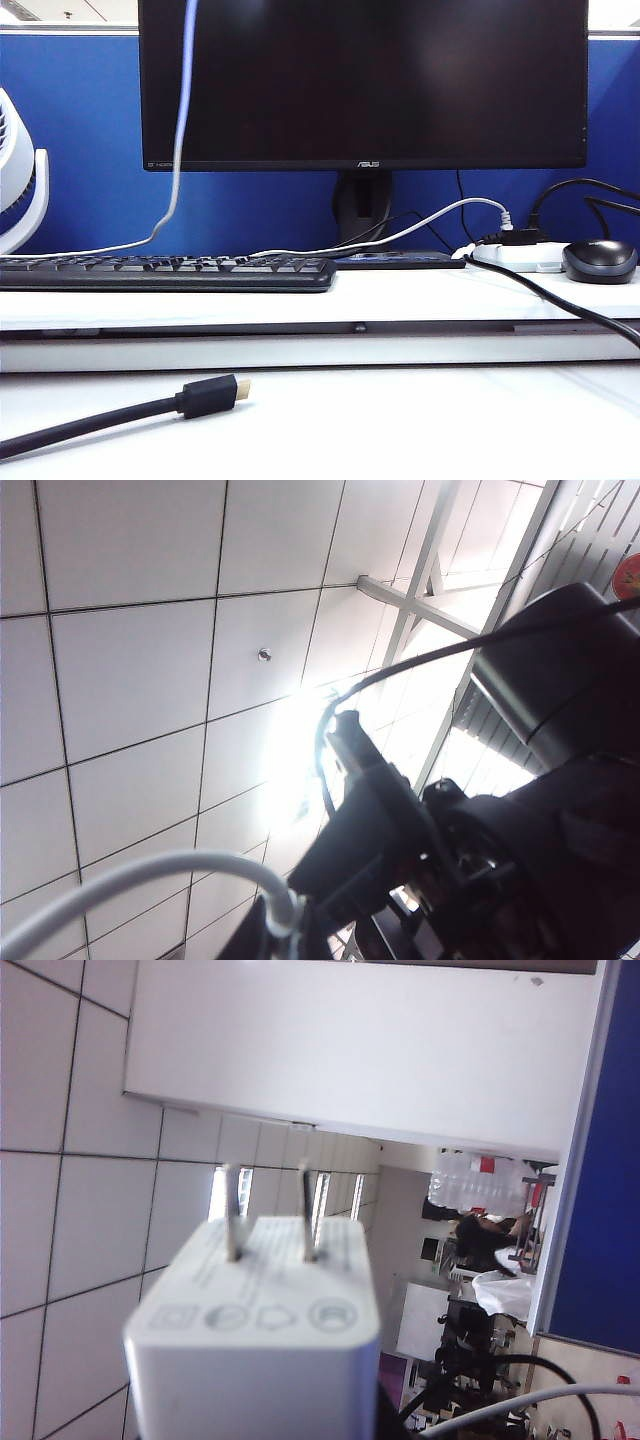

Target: Pick up the Type-C charging cable and the charging base, insert one end of the Type-C charger into the corresponding slot on the base, and finally place the plugged-in charger back on the table.

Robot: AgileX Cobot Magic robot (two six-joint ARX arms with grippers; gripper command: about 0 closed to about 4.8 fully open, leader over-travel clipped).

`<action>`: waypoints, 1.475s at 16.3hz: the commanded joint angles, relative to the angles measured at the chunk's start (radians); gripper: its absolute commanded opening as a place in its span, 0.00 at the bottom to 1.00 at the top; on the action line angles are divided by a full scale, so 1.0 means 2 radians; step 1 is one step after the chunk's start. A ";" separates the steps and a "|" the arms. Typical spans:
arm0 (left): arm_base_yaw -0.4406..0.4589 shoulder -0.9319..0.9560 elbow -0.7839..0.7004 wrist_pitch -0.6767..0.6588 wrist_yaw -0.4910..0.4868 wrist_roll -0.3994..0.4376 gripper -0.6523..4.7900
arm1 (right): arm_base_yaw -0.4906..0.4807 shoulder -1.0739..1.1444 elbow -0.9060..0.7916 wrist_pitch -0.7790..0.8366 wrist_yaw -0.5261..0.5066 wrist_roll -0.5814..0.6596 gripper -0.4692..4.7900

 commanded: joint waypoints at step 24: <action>0.019 0.002 0.001 -0.002 -0.009 -0.026 0.11 | 0.007 -0.014 0.003 0.014 0.020 0.003 0.08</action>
